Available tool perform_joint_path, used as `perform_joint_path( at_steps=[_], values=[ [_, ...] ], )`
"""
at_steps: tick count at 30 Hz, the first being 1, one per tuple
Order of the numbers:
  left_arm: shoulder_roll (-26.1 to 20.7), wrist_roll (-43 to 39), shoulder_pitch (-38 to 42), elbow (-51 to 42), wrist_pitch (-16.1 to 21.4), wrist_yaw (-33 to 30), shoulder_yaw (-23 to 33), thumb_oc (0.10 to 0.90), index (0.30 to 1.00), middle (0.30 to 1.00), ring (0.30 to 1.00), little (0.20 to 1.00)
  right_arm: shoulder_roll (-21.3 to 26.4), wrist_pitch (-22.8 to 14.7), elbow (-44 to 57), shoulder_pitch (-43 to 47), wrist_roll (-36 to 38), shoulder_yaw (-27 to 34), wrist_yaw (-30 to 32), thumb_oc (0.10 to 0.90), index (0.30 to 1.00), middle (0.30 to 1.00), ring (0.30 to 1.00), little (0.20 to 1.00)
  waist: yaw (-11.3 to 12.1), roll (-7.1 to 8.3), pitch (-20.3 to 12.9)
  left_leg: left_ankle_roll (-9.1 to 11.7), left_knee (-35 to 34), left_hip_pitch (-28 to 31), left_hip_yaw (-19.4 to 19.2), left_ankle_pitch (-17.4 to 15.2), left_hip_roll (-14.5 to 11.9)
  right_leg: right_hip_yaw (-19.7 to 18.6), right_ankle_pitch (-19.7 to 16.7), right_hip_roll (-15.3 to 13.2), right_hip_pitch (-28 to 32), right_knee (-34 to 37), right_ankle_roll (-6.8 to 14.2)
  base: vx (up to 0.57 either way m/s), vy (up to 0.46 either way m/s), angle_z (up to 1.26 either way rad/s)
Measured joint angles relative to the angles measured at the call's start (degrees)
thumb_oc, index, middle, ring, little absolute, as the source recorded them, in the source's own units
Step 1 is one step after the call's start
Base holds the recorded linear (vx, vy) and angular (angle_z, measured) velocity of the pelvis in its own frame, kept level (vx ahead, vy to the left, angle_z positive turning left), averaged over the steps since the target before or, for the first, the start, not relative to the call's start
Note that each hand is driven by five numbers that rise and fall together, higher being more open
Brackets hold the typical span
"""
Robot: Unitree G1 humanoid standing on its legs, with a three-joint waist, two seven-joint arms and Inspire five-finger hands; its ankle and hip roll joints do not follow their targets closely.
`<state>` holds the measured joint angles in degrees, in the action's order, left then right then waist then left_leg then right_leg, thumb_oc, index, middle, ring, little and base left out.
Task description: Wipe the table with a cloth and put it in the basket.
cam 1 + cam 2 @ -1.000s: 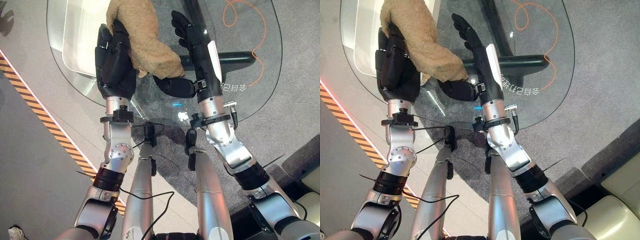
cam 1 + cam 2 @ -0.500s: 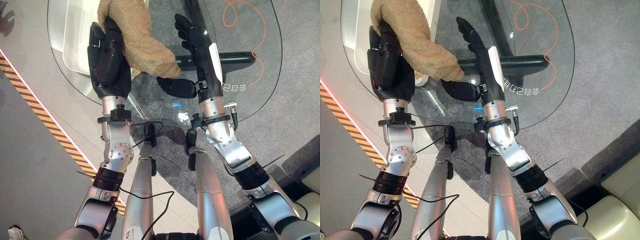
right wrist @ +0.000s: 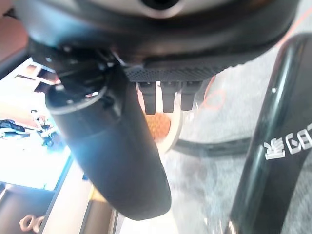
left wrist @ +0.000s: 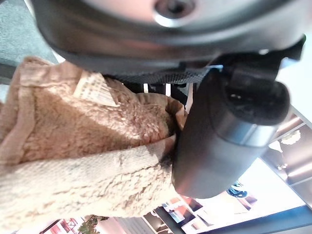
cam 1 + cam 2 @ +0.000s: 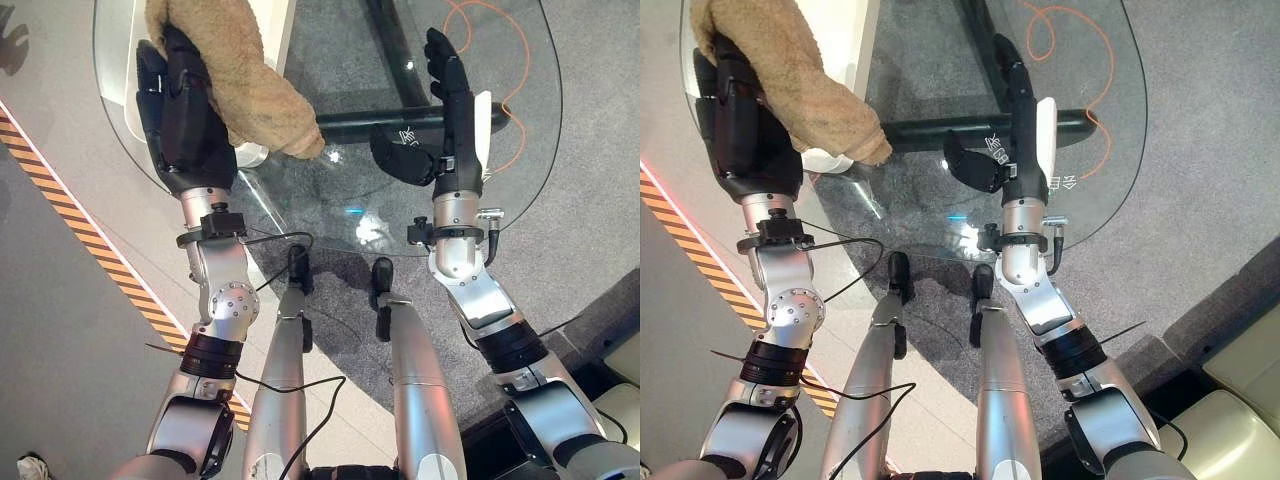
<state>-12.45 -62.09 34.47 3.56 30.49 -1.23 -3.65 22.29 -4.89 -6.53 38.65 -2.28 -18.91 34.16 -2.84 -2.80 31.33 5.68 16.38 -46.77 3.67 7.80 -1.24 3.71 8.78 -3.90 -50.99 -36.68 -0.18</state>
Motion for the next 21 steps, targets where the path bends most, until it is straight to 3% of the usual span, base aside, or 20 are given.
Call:
perform_joint_path(
  at_steps=[11, 21],
  values=[
    [-0.16, 0.38, 1.73, 0.24, 0.24, -1.39, 0.01, 0.100, 0.300, 0.300, 0.300, 0.200, 0.66, 0.09, -6.42, 0.10, 0.09, 3.16, 8.78, 0.800, 0.900, 0.900, 0.900, 0.900, -0.25, 0.00, 0.00, -0.17, -0.28, 0.87, -0.67, -0.13, -0.12, -0.97, -0.17, 0.26, 0.69, 0.91, 0.23, 0.00, 0.003, -0.02],
    [-5.03, 5.21, 5.46, 6.46, 1.19, -7.12, 0.04, 0.100, 0.300, 0.300, 0.300, 0.200, 1.23, 0.44, -17.57, 0.30, 5.22, 8.20, 20.36, 0.800, 0.900, 0.900, 0.900, 0.900, -0.23, 0.00, 0.00, -0.27, -0.30, 1.19, -1.23, -0.19, -0.15, -1.11, -0.51, 0.28, 0.92, 0.89, 0.50, 0.00, 0.006, -0.01]
  ],
)
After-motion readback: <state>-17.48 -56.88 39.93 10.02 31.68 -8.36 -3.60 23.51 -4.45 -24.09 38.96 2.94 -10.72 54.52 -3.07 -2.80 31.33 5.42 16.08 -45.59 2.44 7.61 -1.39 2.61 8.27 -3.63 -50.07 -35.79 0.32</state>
